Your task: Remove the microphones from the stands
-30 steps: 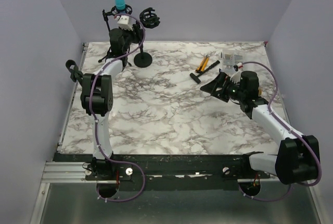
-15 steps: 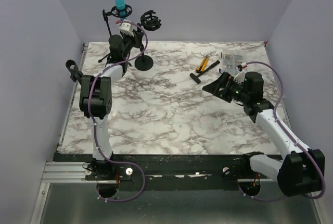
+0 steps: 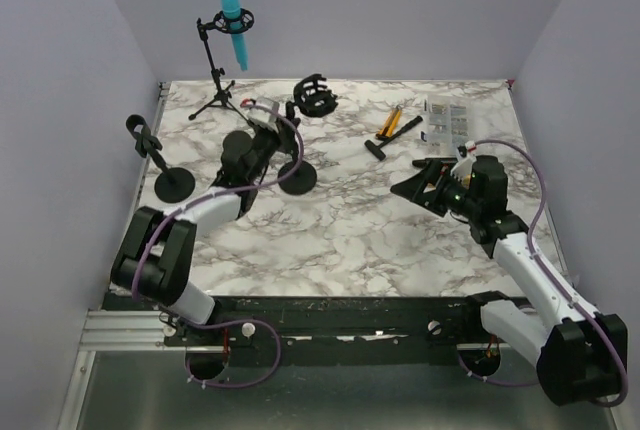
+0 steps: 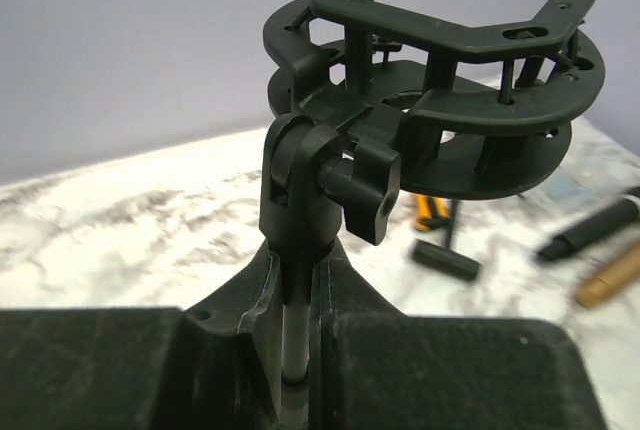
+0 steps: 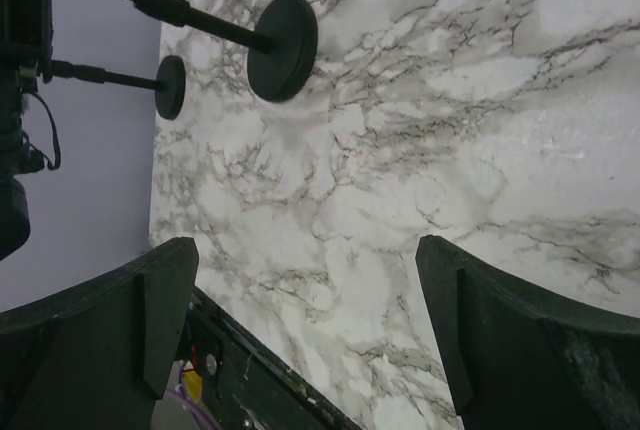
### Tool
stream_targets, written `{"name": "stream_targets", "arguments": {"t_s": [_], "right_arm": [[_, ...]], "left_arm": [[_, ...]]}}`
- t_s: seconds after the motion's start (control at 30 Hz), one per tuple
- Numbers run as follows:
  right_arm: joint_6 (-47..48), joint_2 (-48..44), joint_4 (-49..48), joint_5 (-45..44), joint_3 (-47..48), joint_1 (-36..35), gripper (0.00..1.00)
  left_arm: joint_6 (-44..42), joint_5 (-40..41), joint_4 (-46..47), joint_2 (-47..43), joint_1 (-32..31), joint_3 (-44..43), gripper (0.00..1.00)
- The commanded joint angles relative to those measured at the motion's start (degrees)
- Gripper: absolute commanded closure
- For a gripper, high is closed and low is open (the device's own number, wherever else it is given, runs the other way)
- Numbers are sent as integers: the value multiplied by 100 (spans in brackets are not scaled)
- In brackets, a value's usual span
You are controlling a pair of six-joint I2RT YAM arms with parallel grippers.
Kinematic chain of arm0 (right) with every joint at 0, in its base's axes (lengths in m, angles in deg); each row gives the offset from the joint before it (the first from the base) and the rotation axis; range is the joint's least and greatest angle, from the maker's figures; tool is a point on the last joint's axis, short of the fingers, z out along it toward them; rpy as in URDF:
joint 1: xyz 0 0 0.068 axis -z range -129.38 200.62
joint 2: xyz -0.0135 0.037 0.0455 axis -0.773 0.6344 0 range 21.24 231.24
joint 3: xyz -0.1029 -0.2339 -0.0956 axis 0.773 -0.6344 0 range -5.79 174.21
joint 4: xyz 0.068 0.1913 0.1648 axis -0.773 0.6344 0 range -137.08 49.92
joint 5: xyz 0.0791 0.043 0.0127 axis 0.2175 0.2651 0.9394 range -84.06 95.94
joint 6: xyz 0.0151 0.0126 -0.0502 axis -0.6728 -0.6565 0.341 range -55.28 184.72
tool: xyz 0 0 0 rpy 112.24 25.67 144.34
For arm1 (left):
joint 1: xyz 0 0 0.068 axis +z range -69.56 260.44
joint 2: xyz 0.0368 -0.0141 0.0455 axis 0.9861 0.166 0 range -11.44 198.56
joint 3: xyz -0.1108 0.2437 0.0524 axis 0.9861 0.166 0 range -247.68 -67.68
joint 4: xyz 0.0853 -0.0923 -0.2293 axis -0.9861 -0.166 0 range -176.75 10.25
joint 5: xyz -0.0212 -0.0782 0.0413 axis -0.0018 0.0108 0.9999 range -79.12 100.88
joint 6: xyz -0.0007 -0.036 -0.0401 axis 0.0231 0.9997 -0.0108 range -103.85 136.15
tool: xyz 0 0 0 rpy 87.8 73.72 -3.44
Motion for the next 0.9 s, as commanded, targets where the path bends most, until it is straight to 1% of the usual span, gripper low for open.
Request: {"name": "stream_targets", "arguments": {"t_s": [0.0, 0.13, 0.2, 0.3, 0.43, 0.5, 0.57, 0.67, 0.7, 0.77, 0.87], "right_arm": [[-328, -491, -289, 192, -417, -123, 0], [-547, -828, -464, 217, -706, -226, 0], [-614, -970, -467, 232, -831, -250, 0], [-694, -1186, -426, 263, -999, -259, 0], [-599, -1314, -351, 250, -1131, -263, 0], [-520, -1336, -182, 193, -1130, -259, 0], [-436, -1346, -53, 98, -1092, -258, 0], [-394, -1342, 62, 52, -1022, -259, 0], [-403, -1353, 56, 48, -1029, -259, 0], [-434, -1395, 53, -6, -1064, -256, 0], [-442, -1401, 61, -55, -1050, -257, 0]], "left_arm": [[497, 884, 151, -1274, -764, 1281, 100], [650, 1468, -276, -2432, -1417, 2082, 100], [649, 1563, -529, -2974, -1760, 2403, 100], [689, 1688, -1027, -3716, -2091, 2763, 100], [748, 1813, -1325, -4245, -2276, 3166, 100], [714, 1844, -1376, -4384, -2341, 3266, 96], [679, 1703, -1454, -4422, -2362, 3246, 85], [727, 1416, -1924, -4470, -2389, 3055, 56], [746, 1319, -2016, -4490, -2393, 3044, 49], [774, 1060, -2212, -4584, -2392, 3048, 40], [801, 704, -2715, -4873, -2396, 2963, 32]]}}
